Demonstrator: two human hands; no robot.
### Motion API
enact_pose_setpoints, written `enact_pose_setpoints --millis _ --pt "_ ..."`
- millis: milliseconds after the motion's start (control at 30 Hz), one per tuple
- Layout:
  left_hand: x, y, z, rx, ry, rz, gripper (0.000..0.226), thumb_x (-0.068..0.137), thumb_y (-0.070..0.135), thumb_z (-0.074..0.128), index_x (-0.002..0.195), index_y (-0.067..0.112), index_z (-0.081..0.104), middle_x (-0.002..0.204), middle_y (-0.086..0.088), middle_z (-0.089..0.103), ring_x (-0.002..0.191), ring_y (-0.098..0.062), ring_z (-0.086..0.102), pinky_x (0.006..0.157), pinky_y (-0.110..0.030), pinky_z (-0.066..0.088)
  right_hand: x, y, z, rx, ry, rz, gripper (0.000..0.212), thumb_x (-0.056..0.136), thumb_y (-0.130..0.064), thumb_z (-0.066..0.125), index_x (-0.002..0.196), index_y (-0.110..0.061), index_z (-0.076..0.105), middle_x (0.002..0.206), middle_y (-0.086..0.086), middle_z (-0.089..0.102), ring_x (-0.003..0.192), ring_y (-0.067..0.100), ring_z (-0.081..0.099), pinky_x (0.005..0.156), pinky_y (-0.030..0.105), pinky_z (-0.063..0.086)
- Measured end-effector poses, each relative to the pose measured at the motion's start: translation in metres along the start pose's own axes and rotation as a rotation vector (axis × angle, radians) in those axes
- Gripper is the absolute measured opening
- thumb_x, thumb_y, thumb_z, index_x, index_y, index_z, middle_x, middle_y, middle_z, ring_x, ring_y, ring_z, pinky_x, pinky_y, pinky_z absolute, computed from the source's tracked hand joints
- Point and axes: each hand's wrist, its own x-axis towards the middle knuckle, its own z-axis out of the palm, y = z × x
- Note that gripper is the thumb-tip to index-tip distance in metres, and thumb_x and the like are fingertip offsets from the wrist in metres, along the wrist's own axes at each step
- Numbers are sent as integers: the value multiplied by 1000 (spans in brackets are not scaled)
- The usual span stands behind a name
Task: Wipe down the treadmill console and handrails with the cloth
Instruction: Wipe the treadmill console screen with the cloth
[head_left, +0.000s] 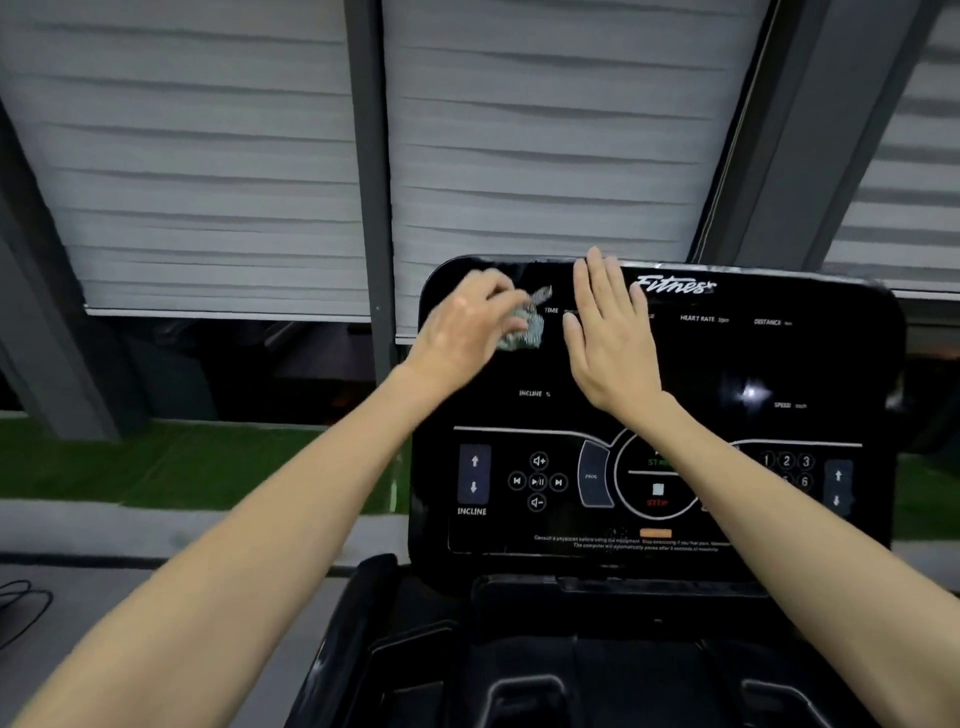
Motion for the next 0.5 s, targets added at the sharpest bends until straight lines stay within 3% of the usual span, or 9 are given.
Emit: enact_pose_setpoints --millis 100,233,333,400,500 --pt "14 0 4 -2 22 -26 24 85 21 65 100 3 71 94 -12 65 85 -26 58 65 -43 56 3 8 -6 4 -1 -49 55 99 -27 28 149 -4 28 157 14 24 146 29 21 114 45 21" --pt "-52 27 24 -86 -65 79 23 89 23 59 104 8 68 95 -10 65 82 -27 58 75 -34 49 6 13 -11 -17 -30 -76 56 97 -25 25 149 -3 28 157 14 26 145 29 23 114 47 21" --pt "-136 69 41 -225 -240 130 23 84 11 69 106 13 63 99 -7 63 89 -22 59 69 -34 55 4 13 -13 -23 -59 -82 57 98 -25 23 150 -4 25 158 13 23 146 28 19 115 47 20" --pt "-174 87 46 -273 -335 158 17 84 13 69 101 11 67 98 -4 63 86 -13 56 58 -29 56 3 13 -13 -24 -70 -84 56 98 -25 23 150 -4 24 158 13 22 147 28 18 116 46 20" --pt "-161 85 44 -227 -399 235 17 84 15 70 100 11 67 97 -4 62 83 -13 55 55 -26 55 4 16 -15 -40 -92 -103 56 98 -25 25 150 -5 24 158 12 22 146 28 19 115 47 22"
